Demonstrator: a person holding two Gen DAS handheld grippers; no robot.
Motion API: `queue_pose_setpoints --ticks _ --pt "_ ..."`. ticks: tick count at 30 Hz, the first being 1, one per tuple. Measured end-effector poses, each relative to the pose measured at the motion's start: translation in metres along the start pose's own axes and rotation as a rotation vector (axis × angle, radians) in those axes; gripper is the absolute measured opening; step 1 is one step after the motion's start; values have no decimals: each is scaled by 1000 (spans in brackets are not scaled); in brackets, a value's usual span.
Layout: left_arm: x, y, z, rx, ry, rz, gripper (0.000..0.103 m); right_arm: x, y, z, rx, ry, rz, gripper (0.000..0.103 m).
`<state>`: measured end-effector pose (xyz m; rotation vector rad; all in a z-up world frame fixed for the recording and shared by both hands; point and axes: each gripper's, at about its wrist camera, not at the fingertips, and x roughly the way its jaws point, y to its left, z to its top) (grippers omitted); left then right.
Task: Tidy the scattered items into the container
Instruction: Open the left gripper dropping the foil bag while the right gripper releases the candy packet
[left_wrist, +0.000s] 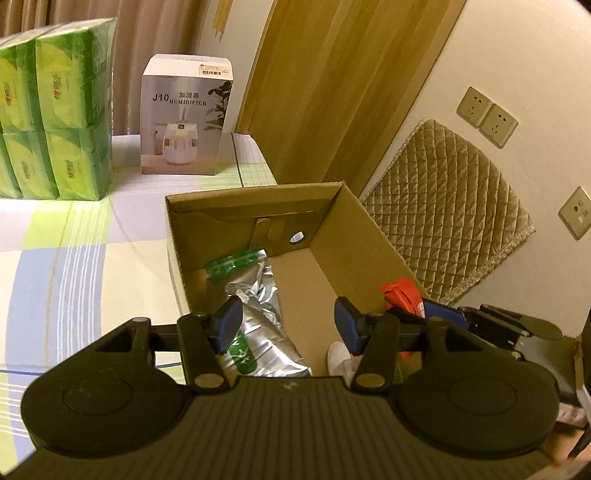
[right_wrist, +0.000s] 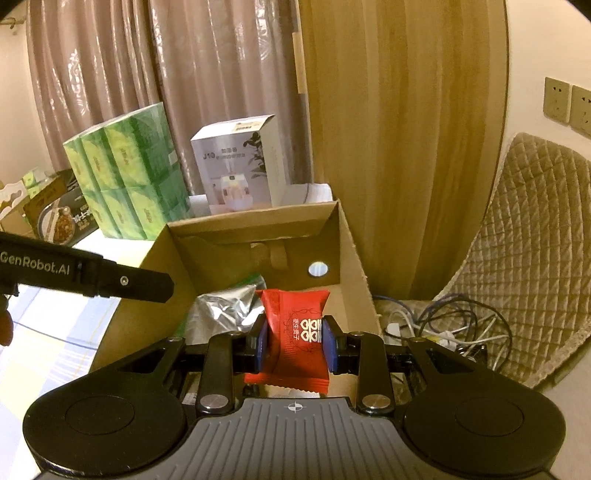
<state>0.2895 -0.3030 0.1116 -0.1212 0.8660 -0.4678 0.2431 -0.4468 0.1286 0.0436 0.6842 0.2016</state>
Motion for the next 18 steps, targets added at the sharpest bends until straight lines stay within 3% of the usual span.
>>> queue_pose_setpoints --ticks 18 --pt "-11 12 -9 9 0 21 49 -1 13 14 12 -18 21 28"
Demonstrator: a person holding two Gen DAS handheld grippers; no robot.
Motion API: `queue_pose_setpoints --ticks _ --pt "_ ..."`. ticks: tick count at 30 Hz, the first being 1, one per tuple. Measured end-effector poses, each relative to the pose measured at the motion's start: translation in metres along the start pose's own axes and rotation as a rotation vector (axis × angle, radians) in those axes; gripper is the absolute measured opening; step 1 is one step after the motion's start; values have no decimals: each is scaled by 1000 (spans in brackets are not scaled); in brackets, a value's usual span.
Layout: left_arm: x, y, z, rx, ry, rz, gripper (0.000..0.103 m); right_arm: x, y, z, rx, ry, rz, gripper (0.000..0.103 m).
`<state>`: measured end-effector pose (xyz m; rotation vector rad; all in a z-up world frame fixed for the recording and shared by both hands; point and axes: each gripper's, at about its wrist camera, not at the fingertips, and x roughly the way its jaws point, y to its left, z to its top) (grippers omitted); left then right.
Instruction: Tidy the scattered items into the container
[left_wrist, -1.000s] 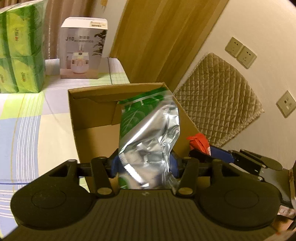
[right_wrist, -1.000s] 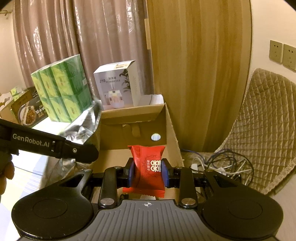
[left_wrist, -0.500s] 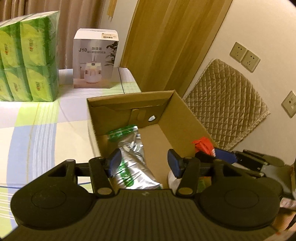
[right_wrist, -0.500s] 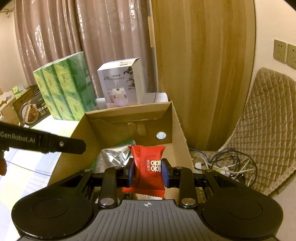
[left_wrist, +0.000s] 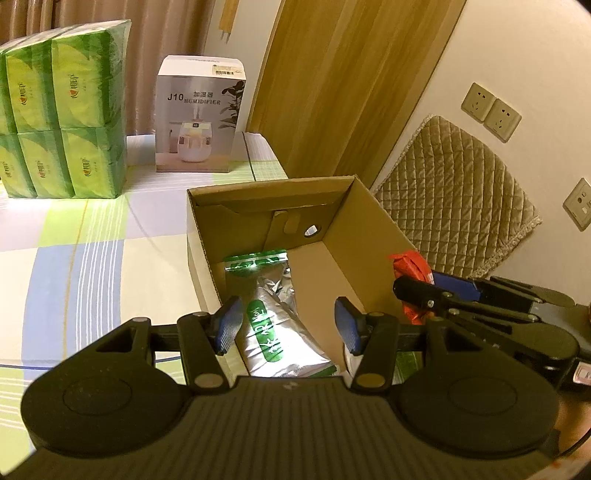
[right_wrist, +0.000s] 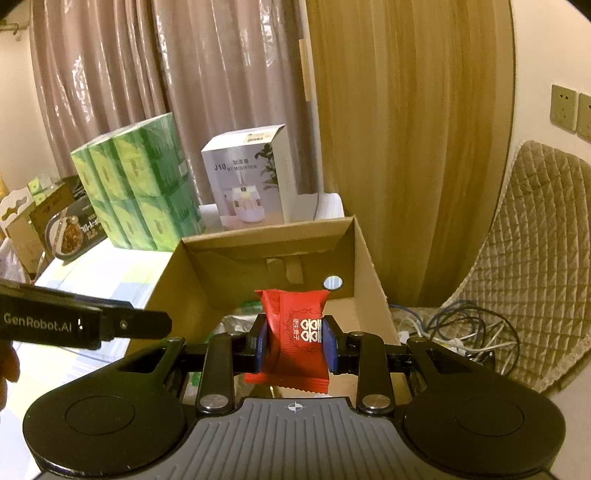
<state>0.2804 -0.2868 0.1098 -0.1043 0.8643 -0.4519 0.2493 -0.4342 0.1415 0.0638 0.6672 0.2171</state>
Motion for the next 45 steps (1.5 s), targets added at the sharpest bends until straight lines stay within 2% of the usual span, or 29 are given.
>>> queue_pose_setpoints --ticks 2,4,6,11,18,23,31,34,37,45 --pt "-1 1 -1 -1 -1 1 50 -1 -1 2 8 -23 21 28" --pt "-2 3 -2 0 -2 2 50 -1 -1 5 12 -42 32 41" --pt "-4 5 -3 -1 -3 3 50 -3 -1 6 16 -53 22 47" --pt "-9 8 -7 -3 -5 11 51 -10 -6 5 38 -60 7 52" --pt "-29 4 -18 8 -17 26 55 -34 -11 -1 71 -56 -1 70" --pt "-53 -6 -32 28 -33 48 73 -62 -7 -7 71 -57 -3 80" --pt "-101 -27 -60 51 -74 71 97 -121 8 -21 47 -67 -18 99" --pt "-118 -34 -73 56 -95 97 101 -144 16 -27 29 -69 -25 101" --pt "-132 -40 -88 35 -118 125 101 -164 24 -35 11 -65 -33 101" --pt "-162 -56 -126 -3 -108 151 101 -206 35 -64 -1 -47 -54 101"
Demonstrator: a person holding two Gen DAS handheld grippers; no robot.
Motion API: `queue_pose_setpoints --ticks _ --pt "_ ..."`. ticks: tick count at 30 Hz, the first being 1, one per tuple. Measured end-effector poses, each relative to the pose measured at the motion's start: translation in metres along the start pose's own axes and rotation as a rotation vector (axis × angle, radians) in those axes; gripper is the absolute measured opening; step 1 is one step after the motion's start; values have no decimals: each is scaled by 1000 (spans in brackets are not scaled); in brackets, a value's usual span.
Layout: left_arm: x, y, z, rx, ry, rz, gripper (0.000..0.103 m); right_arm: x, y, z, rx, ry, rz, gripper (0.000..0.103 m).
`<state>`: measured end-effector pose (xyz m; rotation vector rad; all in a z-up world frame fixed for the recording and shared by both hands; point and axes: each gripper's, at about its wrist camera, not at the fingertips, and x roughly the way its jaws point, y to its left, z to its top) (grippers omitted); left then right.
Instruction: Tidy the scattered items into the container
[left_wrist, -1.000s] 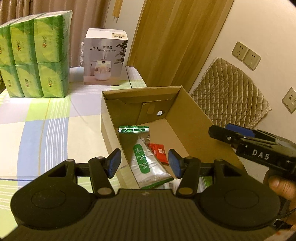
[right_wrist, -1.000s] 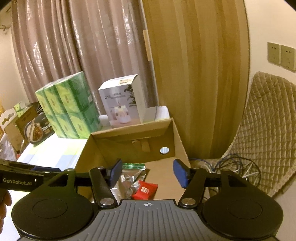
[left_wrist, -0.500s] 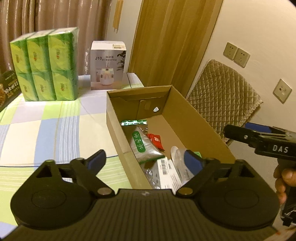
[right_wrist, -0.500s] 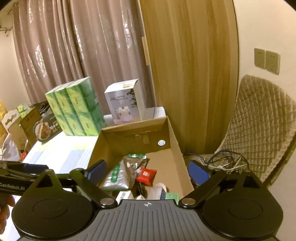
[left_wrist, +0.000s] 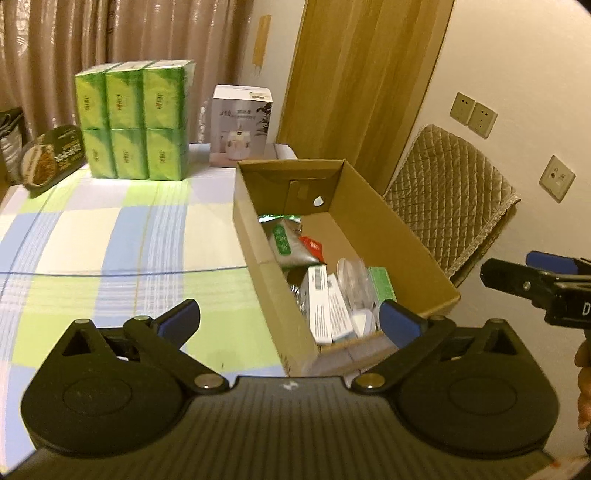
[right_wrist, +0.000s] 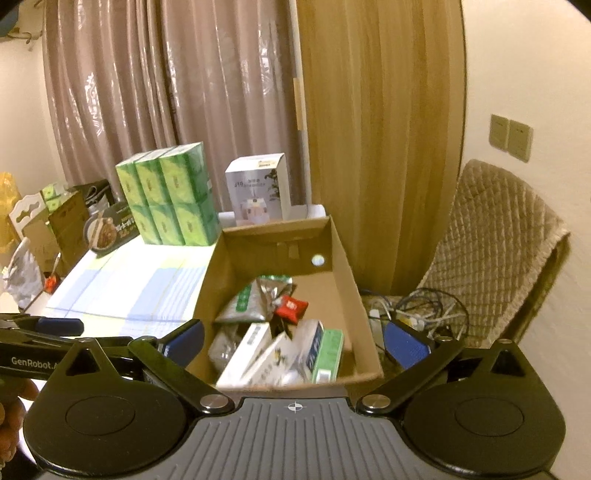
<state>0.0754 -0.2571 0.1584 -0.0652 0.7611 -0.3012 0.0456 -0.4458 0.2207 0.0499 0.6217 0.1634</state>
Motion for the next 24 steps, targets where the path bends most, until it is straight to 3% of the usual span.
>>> queue_pose_setpoints --ticks 5,15,24 --pt "-23 -12 -20 36 6 -3 102 -20 4 -21 21 15 -7 101" --pt "-63 -17 -45 -6 -4 -41 102 -69 14 -52 62 -4 -5 101" --pt "-83 -13 -61 -2 -6 -12 102 -100 32 -62 70 -13 -10 101"
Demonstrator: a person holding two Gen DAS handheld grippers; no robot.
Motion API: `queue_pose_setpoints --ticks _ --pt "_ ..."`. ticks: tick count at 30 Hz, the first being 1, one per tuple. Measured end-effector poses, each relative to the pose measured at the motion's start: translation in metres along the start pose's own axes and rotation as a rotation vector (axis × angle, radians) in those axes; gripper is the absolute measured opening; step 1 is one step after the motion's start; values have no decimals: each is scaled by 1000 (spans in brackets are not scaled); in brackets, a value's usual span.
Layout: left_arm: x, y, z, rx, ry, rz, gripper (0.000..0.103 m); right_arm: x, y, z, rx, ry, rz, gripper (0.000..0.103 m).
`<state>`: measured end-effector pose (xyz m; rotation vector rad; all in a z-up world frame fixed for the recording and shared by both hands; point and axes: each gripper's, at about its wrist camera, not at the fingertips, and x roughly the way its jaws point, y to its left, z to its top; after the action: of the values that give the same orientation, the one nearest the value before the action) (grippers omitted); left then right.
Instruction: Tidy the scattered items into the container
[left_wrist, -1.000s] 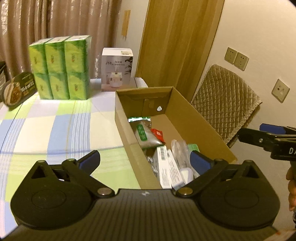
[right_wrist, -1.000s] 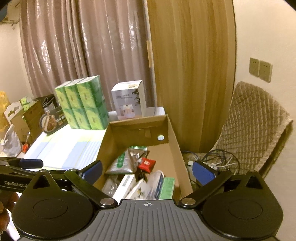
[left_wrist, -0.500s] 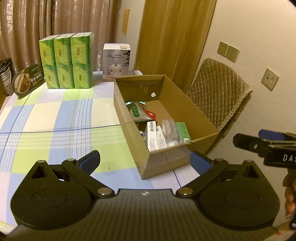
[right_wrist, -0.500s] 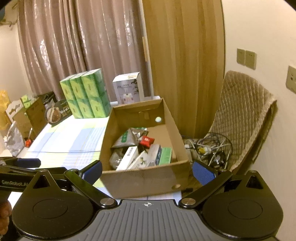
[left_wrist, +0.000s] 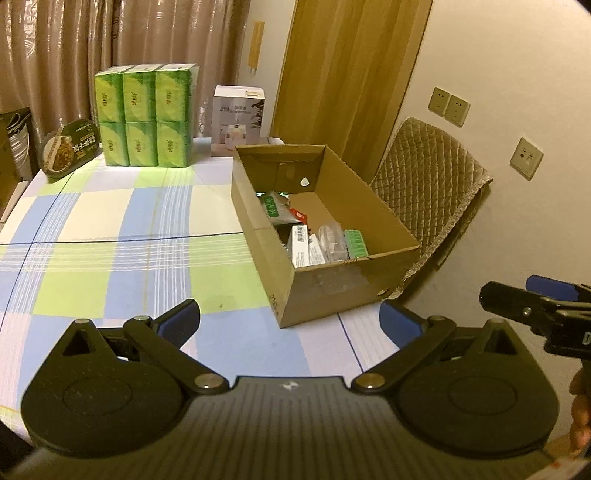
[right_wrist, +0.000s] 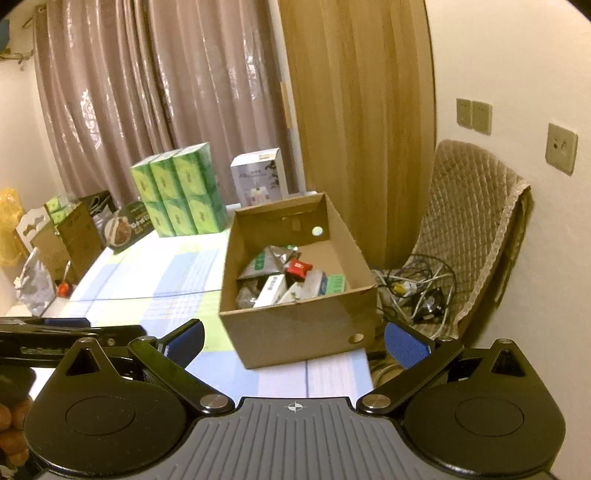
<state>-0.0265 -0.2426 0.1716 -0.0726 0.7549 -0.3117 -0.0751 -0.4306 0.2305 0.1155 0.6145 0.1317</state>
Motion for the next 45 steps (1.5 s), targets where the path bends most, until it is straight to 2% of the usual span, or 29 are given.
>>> queue_pose_setpoints --ticks 10,45 --pt "-4 13 -8 -17 -7 22 102 -7 19 -7 -32 15 6 101" --pt "16 15 -6 -16 21 11 102 19 20 -5 -19 47 14 101"
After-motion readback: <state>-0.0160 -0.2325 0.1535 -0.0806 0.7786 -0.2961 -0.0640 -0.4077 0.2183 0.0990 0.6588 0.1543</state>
